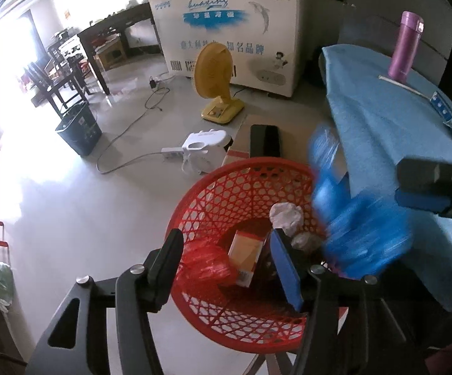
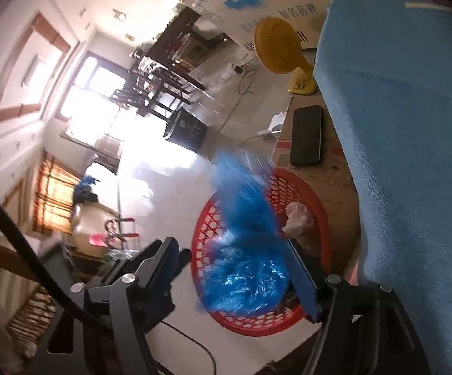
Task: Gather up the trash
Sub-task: 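Carry red and blue bags to the red basket and release both, then move both tools back over the table toward the boxes and orange wrapper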
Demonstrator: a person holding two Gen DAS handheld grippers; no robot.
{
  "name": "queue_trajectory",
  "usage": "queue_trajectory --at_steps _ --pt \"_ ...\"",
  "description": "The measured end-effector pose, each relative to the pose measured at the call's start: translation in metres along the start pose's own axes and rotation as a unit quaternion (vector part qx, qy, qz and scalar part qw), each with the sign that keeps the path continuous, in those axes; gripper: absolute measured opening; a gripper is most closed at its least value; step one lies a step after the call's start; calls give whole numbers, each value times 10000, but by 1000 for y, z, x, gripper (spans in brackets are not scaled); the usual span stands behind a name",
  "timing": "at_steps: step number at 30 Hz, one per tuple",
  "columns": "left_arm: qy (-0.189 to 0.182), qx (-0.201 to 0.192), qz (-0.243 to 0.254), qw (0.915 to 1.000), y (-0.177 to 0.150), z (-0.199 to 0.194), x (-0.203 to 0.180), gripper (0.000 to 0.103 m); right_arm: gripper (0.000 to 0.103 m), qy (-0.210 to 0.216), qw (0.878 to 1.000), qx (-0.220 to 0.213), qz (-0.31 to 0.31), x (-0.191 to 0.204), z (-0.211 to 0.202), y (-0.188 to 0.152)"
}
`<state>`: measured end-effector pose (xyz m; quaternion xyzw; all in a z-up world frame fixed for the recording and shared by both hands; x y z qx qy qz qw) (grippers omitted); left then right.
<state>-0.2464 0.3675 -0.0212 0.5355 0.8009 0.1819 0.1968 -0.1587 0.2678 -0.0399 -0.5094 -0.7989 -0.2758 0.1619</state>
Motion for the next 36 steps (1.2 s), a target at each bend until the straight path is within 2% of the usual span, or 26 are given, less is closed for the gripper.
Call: queue_trajectory --at_steps 2,10,15,24,28,30,31,33,36 --pt "34 46 -42 10000 -2 1 4 59 74 115 9999 10 115 -3 0 1" --pt "-31 10 59 10000 3 -1 -9 59 74 47 9990 -312 324 -27 -21 10" --pt "-125 61 342 9993 10 3 -37 59 74 24 9957 -756 539 -55 -58 21" --pt "-459 52 933 9946 35 4 -113 59 74 -95 9789 -1580 1295 -139 -140 39" --pt "-665 -103 1335 9888 60 0 -163 69 74 -346 9623 -2080 1720 -199 -189 39" --pt "-832 -164 1561 9841 73 0 -193 69 74 -465 9527 -2280 1956 -229 -210 35" --pt "-927 -181 1689 9811 79 0 -209 70 74 -557 9438 -2427 2173 -253 -226 31" --pt "-1176 -239 2017 9721 92 4 -249 73 74 -671 9319 -2578 2463 -284 -249 27" --pt "-1517 -361 2543 9545 107 13 -311 75 74 -787 9067 -2868 2990 -336 -281 13"
Point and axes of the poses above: each gripper's, at about its wrist camera, not at the fingertips, and z roughly the way its jaws point, x to its left, y to its top, the point moved 8 cm from there along z, roughly the way its jaws point, and after that the axes turned 14 degrees about -y, right-handed, at the moved point
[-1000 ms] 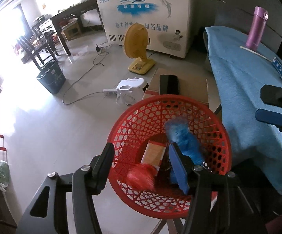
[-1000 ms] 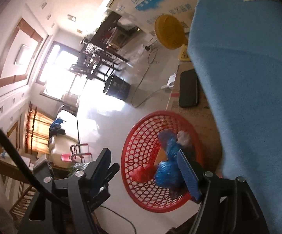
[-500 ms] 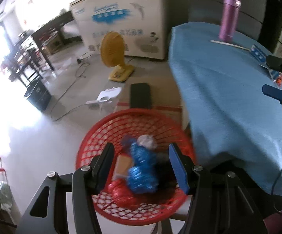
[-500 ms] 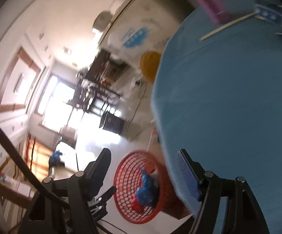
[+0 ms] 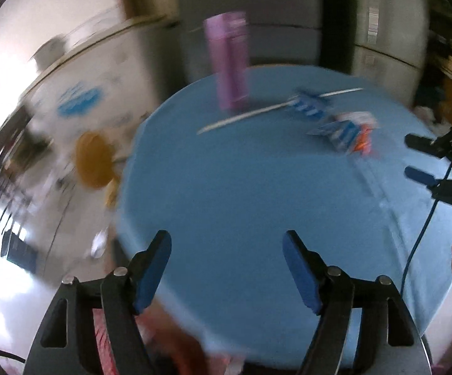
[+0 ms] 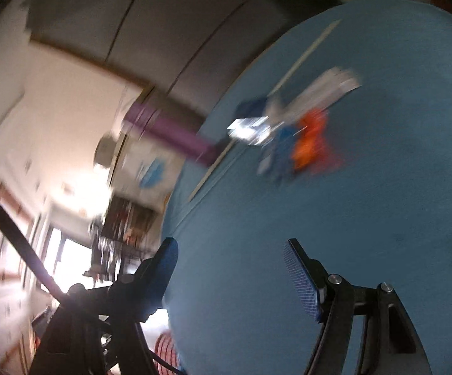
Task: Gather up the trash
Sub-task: 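Move both tools back over the table toward the boxes and orange wrapper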
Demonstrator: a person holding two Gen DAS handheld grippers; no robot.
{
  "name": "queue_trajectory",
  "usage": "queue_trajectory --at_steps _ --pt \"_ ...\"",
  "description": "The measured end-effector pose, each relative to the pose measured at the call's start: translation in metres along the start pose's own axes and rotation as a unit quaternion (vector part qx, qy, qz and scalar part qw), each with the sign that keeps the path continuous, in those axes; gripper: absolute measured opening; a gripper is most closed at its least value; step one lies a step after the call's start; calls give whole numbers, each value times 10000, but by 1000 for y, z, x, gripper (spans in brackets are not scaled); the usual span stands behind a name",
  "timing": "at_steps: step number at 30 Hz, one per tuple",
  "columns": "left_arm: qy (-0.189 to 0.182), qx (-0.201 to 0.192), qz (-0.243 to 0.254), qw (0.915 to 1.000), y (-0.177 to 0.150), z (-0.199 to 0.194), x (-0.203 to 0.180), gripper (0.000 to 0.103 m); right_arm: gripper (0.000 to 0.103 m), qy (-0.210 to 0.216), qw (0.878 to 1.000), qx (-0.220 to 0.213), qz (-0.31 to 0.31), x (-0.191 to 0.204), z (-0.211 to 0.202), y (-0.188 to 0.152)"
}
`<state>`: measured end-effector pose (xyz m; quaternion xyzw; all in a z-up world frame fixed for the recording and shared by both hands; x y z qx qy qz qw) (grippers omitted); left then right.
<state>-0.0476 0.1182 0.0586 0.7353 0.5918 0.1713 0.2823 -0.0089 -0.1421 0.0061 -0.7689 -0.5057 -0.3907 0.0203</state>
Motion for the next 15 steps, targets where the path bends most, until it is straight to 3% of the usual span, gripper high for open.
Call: queue_trajectory --at_steps 7,11,15 --pt "-831 36 859 9928 74 92 -82 75 74 -208 9977 -467 453 -59 -27 45" --pt "-1041 203 845 9908 102 141 -99 75 74 -296 9970 -506 507 -81 -30 53" --pt "-1289 293 681 9889 116 164 -107 75 74 -297 9961 -544 630 -101 -30 64"
Point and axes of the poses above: each gripper's, at about its wrist camera, not at the fingertips, and z roughly the way its jaws point, x to its left, y to its top, the point moved 8 cm from there along z, roughly the way its jaws point, and after that the axes turned 14 degrees about -y, right-handed, at the moved point
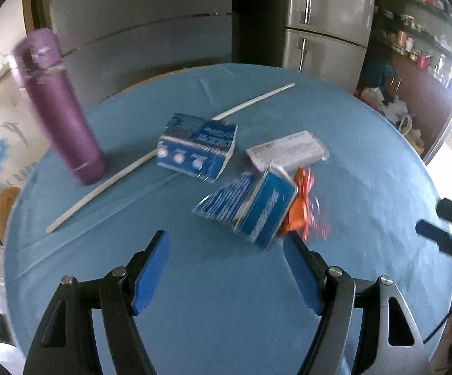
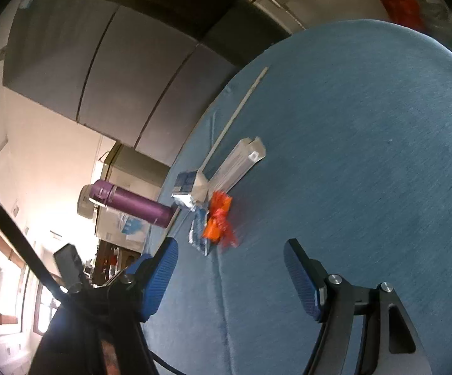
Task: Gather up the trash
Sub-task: 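Move both tools back over the table toward the boxes and orange wrapper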
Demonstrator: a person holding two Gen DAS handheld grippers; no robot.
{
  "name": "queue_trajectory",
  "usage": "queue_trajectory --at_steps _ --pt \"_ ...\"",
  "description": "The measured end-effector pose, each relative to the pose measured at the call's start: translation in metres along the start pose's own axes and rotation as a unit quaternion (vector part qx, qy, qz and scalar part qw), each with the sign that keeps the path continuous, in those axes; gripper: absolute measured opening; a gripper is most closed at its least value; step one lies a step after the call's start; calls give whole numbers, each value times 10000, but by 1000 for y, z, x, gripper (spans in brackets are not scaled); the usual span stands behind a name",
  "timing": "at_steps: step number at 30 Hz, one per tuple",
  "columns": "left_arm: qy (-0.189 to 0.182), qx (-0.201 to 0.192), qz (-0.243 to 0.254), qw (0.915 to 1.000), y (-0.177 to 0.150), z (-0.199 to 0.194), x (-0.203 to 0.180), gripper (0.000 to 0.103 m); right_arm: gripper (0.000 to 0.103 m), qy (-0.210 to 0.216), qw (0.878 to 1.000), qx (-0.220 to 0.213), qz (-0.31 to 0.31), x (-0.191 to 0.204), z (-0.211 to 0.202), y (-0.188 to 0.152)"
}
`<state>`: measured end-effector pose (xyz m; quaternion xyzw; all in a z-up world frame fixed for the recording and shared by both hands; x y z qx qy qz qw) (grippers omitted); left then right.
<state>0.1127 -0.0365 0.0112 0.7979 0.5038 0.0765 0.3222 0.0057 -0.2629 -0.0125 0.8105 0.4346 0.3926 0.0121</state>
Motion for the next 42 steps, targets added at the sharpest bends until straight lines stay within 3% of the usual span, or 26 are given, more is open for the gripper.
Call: queue_trajectory --at_steps 13,23,25,27,29,31,32,39,42 --pt "-60 711 331 9969 1 62 -11 76 74 168 9996 -129 193 -10 20 25" --pt "-220 620 284 9974 7 77 -15 74 74 257 9991 -76 342 -17 41 28" --pt "-344 581 177 9976 8 77 -13 65 74 221 9994 -46 271 -14 42 28" --pt "-576 580 -44 9966 6 76 -10 47 74 118 9998 10 131 -7 43 30" --pt "-567 559 -132 9967 3 75 -4 35 74 15 9999 113 -45 3 48 31" --pt "-563 547 -140 9968 1 73 1 11 74 -33 9995 229 -225 15 54 33" --pt "-615 558 -196 9963 -2 72 4 6 74 -171 9987 326 -338 21 60 33" --pt "-726 425 -447 9955 -14 49 23 6 74 -672 9935 735 -551 47 99 23" --pt "-611 329 -385 9968 -11 40 28 11 74 -1129 9880 752 -741 54 112 14"
Point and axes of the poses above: each gripper's, at about its wrist camera, not at the fingertips, and z roughly the way its jaws point, x to its left, y to its top, the point moved 8 cm from there along z, roughly the way its jaws point, and after that the axes turned 14 degrees about -y, right-handed, at the moved point
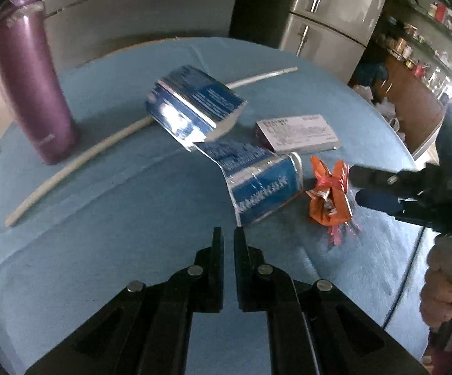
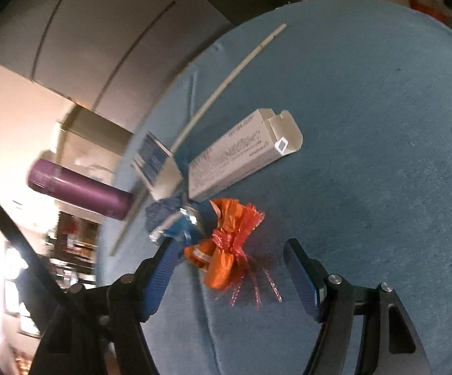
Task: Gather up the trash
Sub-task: 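Move both tools back over the table toward the boxes and orange wrapper, then grasp the torn blue box with the left tool while the right tool grasps the orange wrapper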
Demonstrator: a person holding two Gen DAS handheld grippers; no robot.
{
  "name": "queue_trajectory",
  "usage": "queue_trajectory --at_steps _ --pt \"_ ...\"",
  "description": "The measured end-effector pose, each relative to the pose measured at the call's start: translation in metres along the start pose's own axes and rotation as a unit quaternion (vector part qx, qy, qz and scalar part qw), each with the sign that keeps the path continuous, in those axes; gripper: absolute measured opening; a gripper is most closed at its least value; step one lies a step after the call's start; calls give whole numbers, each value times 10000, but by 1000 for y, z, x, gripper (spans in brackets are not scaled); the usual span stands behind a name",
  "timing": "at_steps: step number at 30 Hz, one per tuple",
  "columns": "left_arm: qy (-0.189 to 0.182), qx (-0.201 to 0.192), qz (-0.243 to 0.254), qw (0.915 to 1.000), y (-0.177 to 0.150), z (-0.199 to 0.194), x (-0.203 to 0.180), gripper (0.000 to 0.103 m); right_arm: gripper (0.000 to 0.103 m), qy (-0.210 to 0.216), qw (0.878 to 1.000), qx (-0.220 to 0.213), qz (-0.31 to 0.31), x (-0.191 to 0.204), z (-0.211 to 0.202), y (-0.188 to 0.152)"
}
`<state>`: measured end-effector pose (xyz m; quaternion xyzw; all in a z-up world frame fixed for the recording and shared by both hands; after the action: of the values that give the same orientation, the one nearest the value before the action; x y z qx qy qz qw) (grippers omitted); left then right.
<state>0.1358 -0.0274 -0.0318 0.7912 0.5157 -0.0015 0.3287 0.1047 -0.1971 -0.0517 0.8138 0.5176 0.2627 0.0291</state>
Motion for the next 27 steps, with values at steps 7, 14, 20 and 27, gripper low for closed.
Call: queue_trajectory --at_steps 7,14,20,27 --pt "75 -95 -104 9999 18 -7 0 68 33 -555 9955 -329 -695 18 12 -2" --pt "-158 59 -805 9966 33 7 -10 76 23 -647 9909 -1134 -311 -22 -8 17" --pt "136 216 -1393 9899 41 40 -21 79 23 239 9885 -1438 406 -59 -22 34" --pt "638 244 -1594 9848 42 70 -28 80 24 288 9878 -1432 536 -71 -26 43"
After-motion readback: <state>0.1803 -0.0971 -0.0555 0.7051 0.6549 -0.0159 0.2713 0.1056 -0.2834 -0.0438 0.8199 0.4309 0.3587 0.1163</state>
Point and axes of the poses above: each gripper's, at about its wrist camera, not at the fingertips, and z roughly the way its jaws point, x to its left, y to its top, the point moved 8 cm from there along z, roughly the way its jaws point, and after that the axes turned 14 degrees about -y, right-handed, at the moved point
